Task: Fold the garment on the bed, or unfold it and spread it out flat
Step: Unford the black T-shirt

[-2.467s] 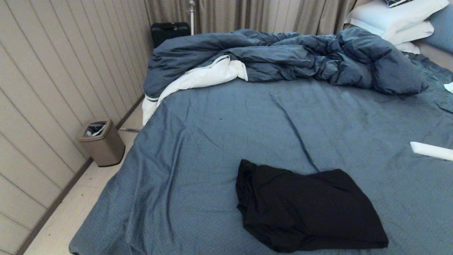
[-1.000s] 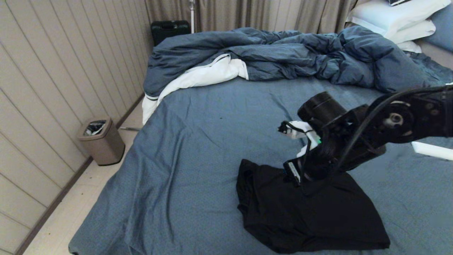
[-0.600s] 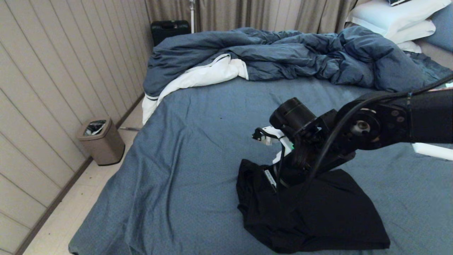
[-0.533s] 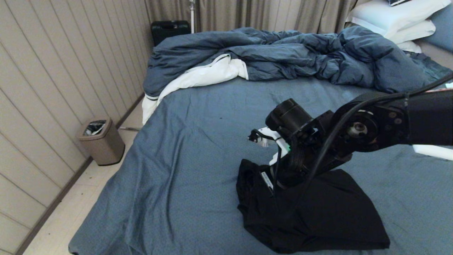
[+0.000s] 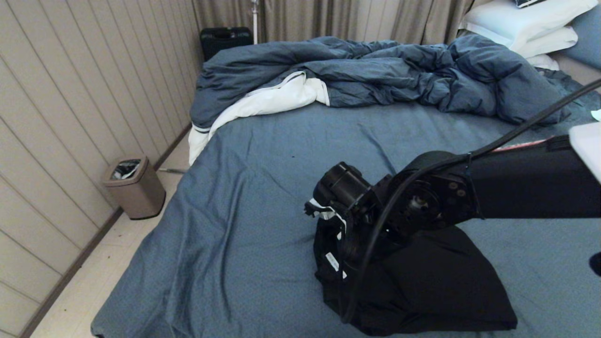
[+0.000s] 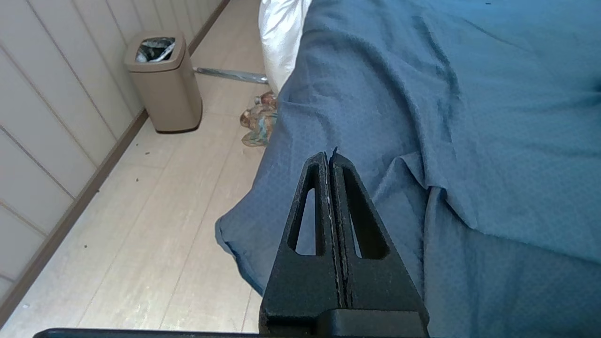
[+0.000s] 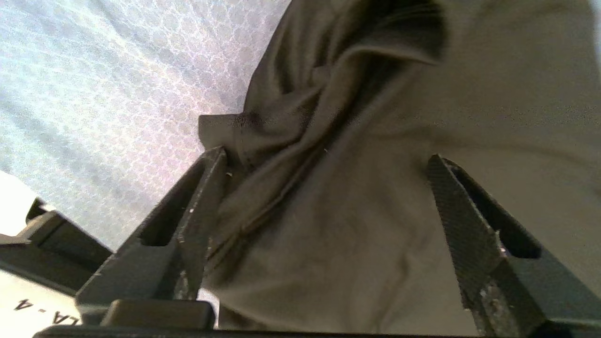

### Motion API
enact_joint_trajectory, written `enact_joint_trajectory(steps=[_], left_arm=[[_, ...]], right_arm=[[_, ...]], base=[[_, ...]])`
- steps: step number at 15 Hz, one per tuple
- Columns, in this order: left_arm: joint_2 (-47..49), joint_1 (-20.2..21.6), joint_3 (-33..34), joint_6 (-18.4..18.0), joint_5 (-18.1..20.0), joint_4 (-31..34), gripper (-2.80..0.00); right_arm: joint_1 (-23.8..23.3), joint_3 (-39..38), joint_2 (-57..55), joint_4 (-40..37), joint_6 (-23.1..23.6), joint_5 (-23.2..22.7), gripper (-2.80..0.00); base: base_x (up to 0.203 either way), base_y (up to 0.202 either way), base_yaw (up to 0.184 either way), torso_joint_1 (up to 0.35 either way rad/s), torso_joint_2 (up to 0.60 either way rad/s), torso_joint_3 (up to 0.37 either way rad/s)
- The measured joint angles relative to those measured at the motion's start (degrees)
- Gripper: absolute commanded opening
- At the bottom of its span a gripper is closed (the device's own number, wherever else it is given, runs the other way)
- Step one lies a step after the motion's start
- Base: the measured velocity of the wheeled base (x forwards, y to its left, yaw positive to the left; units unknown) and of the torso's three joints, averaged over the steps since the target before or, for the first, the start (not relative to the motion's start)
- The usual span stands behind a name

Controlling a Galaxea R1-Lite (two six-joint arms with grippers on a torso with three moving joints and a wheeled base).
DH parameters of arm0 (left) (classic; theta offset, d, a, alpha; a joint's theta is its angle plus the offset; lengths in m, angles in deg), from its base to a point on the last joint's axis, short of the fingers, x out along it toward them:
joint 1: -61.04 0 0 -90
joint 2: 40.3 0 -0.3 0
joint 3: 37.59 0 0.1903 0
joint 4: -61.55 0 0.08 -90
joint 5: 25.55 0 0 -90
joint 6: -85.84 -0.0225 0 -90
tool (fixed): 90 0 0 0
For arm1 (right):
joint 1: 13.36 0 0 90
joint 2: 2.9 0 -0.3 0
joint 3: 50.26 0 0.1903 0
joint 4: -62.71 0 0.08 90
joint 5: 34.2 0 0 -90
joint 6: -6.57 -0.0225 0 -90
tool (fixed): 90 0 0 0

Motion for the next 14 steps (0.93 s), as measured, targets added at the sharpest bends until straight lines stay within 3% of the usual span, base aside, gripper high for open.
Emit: enact_joint_trajectory(steps=[1, 2, 10, 14], left_arm=[[0.0, 0.0, 0.0, 0.0, 0.0, 0.0, -2.8], [0.0, 0.0, 0.0, 0.0, 0.0, 0.0, -2.8], [0.0, 0.0, 0.0, 0.0, 0.0, 0.1, -2.8], [0.0, 0.0, -0.1, 0.0, 0.0, 0.1, -2.8]], right_arm=[[0.0, -0.2, -0.5, 0.0, 0.0, 0.4, 0.0], [0.0, -0.5, -1.1, 0.1, -0.2, 1.0, -2.8], [-1.0, -0.8, -1.2, 0.2, -0.5, 2.0, -2.8], [-4.0, -1.0, 2.8, 0.1, -0.5, 2.0, -2.8]], base=[[0.0, 0.0, 0.0, 0.0, 0.0, 0.0], [0.0, 0.0, 0.0, 0.0, 0.0, 0.0], [0.0, 0.0, 0.0, 0.0, 0.0, 0.0], [0.0, 0.0, 0.0, 0.0, 0.0, 0.0]])
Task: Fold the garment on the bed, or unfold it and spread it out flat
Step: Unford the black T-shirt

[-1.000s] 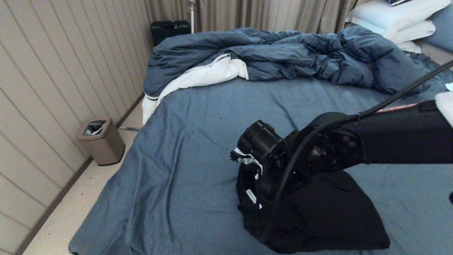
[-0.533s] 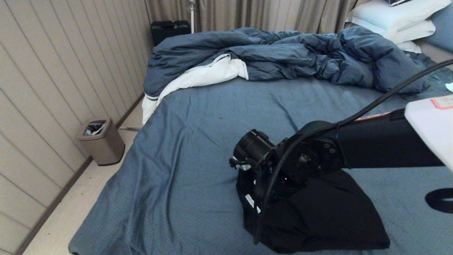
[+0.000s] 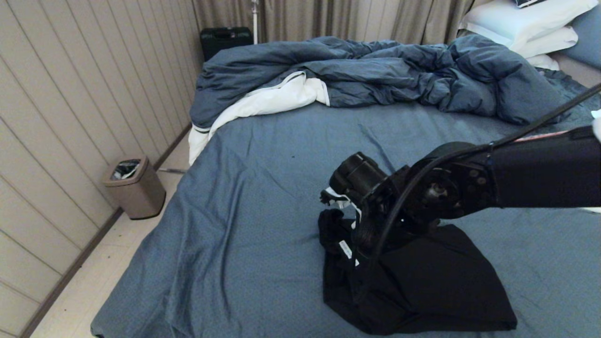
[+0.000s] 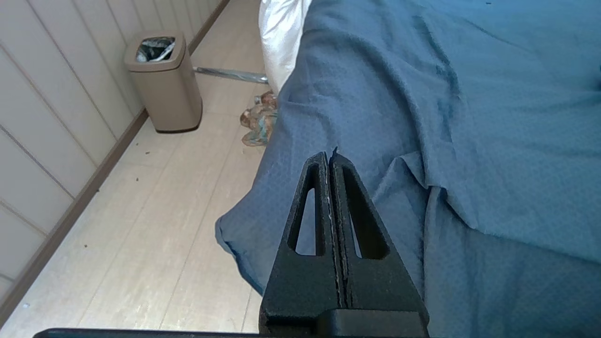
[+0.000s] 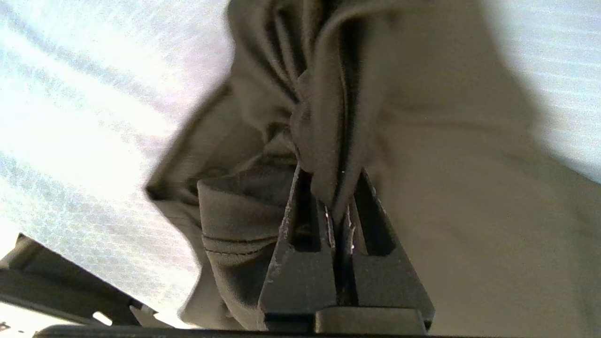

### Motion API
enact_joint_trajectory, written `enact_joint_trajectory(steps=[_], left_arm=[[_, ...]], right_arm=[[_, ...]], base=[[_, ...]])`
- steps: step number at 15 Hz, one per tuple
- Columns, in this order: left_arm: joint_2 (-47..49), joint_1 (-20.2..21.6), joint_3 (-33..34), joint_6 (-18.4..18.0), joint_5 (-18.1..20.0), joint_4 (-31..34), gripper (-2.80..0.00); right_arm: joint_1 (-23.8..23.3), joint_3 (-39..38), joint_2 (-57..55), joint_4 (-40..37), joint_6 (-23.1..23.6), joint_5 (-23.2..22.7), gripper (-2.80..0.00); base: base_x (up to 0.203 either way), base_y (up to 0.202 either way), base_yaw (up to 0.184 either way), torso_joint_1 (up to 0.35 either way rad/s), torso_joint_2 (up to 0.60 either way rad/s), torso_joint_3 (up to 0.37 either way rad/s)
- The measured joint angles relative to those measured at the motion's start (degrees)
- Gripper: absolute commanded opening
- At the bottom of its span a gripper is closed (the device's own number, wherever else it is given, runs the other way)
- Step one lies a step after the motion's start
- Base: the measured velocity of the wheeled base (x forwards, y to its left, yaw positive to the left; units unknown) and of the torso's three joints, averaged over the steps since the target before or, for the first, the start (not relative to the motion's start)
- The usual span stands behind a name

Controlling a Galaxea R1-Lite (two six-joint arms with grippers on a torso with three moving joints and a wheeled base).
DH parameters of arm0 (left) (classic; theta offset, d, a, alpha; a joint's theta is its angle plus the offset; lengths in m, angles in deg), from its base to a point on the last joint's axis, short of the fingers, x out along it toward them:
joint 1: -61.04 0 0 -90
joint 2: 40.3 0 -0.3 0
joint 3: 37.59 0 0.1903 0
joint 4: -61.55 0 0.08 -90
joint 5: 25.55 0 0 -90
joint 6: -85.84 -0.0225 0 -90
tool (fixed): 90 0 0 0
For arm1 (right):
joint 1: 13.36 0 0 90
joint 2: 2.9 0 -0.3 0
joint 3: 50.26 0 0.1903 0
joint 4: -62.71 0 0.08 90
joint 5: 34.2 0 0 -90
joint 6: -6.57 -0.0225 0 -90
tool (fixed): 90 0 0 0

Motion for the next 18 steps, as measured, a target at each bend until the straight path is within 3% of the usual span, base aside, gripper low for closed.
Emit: enact_joint_trajectory(steps=[4, 8, 14, 18], left_arm=[[0.0, 0.0, 0.0, 0.0, 0.0, 0.0, -2.8], [0.0, 0.0, 0.0, 0.0, 0.0, 0.0, -2.8], [0.0, 0.0, 0.0, 0.0, 0.0, 0.0, -2.8], [0.0, 0.0, 0.0, 0.0, 0.0, 0.0, -2.8]], right_arm=[[-9.0, -0.5, 6.2, -0.2, 1.1, 0.0, -2.8], [-25.6, -1.8, 12.4, 0.0, 6.9, -2.1, -2.8], [-55.5, -2.9, 14.9, 1.3, 17.1, -14.0, -2.8], [-69.8, -3.4, 9.1, 6.3, 21.7, -20.6, -2.8]], base=[[0.0, 0.0, 0.0, 0.0, 0.0, 0.0], [0.0, 0.0, 0.0, 0.0, 0.0, 0.0], [0.0, 0.0, 0.0, 0.0, 0.0, 0.0], [0.0, 0.0, 0.0, 0.0, 0.0, 0.0]])
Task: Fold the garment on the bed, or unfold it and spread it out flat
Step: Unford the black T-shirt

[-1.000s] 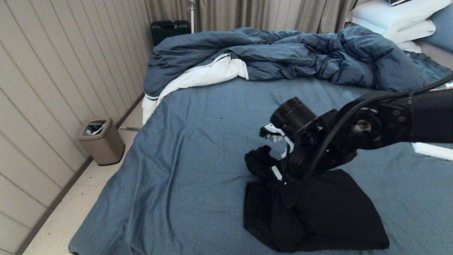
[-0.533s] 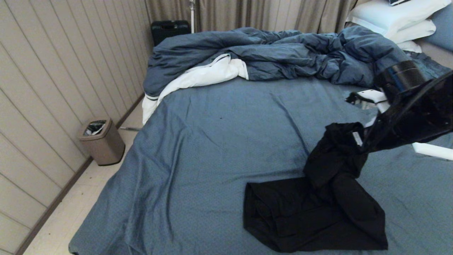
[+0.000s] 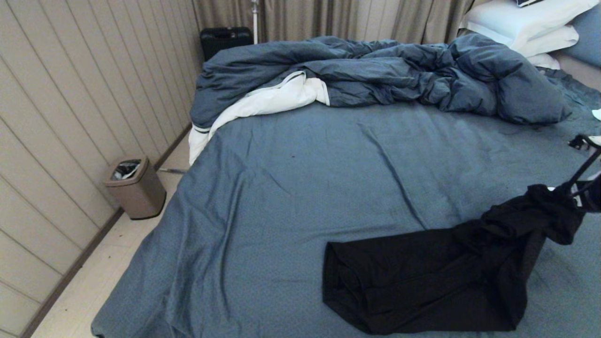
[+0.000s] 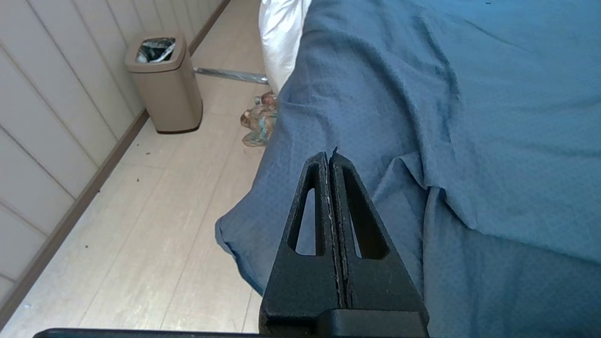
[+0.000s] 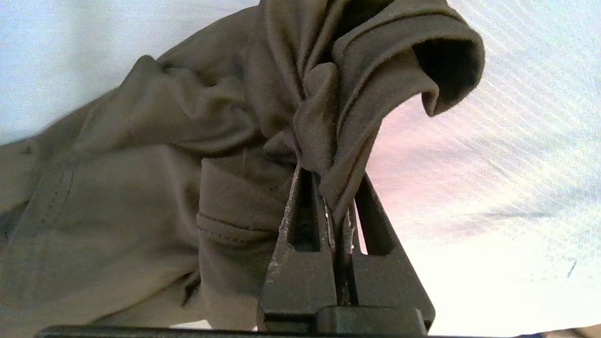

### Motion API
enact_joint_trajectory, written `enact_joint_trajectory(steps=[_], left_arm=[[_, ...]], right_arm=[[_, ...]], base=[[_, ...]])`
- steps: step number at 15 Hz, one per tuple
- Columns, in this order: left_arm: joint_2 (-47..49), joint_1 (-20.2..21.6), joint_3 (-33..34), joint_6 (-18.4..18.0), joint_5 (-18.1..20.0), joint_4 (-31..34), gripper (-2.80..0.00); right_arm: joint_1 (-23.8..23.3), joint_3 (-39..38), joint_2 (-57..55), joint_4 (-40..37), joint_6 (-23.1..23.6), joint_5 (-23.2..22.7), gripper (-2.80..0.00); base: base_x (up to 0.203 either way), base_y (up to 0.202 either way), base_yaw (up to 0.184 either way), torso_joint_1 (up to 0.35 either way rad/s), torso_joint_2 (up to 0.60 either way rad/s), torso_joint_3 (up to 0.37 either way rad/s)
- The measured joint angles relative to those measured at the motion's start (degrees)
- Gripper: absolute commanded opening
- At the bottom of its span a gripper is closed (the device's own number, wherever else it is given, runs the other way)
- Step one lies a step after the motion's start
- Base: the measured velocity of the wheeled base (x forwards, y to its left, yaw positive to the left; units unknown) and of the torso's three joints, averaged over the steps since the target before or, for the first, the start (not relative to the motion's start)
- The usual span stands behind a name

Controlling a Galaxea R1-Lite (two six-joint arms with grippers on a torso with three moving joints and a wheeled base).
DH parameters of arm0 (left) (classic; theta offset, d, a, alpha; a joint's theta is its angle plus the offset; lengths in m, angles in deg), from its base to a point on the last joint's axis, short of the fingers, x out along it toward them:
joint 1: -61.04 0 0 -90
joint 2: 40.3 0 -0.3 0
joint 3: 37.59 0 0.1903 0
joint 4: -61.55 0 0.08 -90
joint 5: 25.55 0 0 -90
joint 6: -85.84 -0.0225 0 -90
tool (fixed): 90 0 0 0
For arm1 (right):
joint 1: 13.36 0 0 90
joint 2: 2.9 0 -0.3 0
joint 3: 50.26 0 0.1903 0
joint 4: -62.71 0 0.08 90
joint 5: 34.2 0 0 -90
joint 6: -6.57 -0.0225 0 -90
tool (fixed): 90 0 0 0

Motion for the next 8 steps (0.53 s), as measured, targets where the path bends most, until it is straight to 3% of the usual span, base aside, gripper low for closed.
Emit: enact_joint_trajectory(steps=[3, 8], left_arm=[[0.0, 0.0, 0.0, 0.0, 0.0, 0.0, -2.8], [0.0, 0.0, 0.0, 0.0, 0.0, 0.0, -2.8]], right_arm=[[-6.6, -1.9, -3.8, 5.6, 2.2, -2.9, -2.8], [-12.4, -10.4, -6.6, 19.7, 5.2, -4.4, -2.8]], base=[[0.0, 0.0, 0.0, 0.0, 0.0, 0.0], [0.0, 0.0, 0.0, 0.0, 0.0, 0.0]])
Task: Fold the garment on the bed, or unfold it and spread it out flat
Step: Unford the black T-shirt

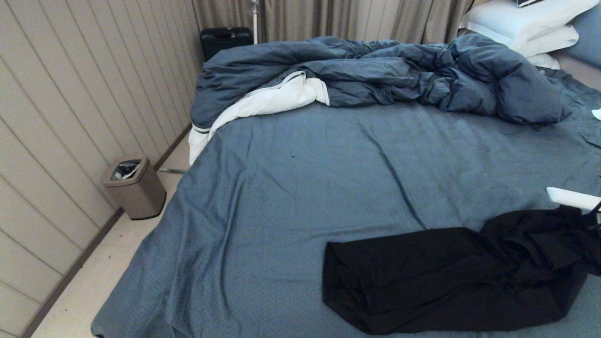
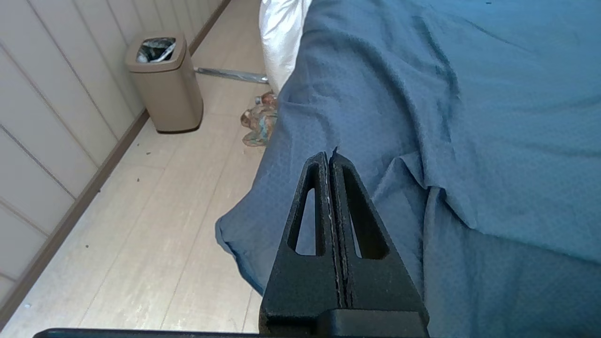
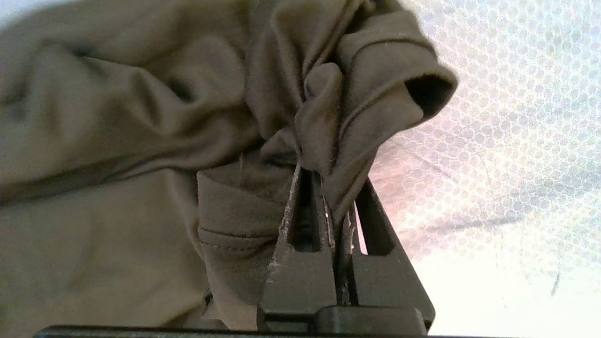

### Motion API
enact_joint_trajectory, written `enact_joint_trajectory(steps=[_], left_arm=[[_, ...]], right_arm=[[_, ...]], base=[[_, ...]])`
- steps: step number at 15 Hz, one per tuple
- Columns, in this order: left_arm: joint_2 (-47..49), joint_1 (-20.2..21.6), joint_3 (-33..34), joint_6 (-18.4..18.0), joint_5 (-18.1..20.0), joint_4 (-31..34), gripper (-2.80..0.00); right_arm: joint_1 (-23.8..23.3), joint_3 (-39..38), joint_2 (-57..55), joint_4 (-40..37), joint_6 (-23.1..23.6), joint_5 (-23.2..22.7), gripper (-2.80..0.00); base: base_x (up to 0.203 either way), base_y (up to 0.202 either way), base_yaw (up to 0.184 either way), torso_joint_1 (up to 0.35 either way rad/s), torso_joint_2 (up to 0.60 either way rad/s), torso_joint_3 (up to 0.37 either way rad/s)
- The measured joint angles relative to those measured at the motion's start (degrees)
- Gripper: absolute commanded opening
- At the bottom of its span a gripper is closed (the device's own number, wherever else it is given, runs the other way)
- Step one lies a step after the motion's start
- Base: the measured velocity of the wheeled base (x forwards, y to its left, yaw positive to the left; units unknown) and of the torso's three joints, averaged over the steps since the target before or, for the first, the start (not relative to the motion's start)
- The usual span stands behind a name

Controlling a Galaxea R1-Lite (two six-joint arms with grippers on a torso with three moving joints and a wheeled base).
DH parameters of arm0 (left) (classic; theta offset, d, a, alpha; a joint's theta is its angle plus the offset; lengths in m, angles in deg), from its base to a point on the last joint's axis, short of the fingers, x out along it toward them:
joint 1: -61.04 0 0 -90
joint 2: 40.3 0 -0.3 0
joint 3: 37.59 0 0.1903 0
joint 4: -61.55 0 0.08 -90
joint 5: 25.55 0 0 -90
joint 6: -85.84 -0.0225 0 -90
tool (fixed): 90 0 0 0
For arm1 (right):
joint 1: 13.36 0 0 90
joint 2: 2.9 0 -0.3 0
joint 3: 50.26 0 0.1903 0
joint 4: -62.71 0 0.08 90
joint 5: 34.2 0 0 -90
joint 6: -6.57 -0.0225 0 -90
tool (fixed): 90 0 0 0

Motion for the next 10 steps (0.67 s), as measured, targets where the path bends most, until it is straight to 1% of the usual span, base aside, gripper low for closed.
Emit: enact_joint_trajectory(steps=[1, 3, 7, 10], left_arm=[[0.0, 0.0, 0.0, 0.0, 0.0, 0.0, -2.8], [0.0, 0.0, 0.0, 0.0, 0.0, 0.0, -2.8], [0.0, 0.0, 0.0, 0.0, 0.0, 0.0, -2.8], [0.0, 0.0, 0.0, 0.0, 0.0, 0.0, -2.8]], right_arm=[[-0.4, -1.5, -0.5, 2.4, 0.1, -0.1, 0.0], [-0.8, -3.4, -1.1, 4.4, 0.2, -0.8, 0.0], [-1.8, -3.6, -0.9, 4.2, 0.0, -3.3, 0.0], [-3.3, -3.3, 0.8, 3.9, -0.3, -6.5, 0.0]], base=[[0.0, 0.0, 0.0, 0.0, 0.0, 0.0], [0.0, 0.0, 0.0, 0.0, 0.0, 0.0], [0.0, 0.0, 0.0, 0.0, 0.0, 0.0], [0.0, 0.0, 0.0, 0.0, 0.0, 0.0]])
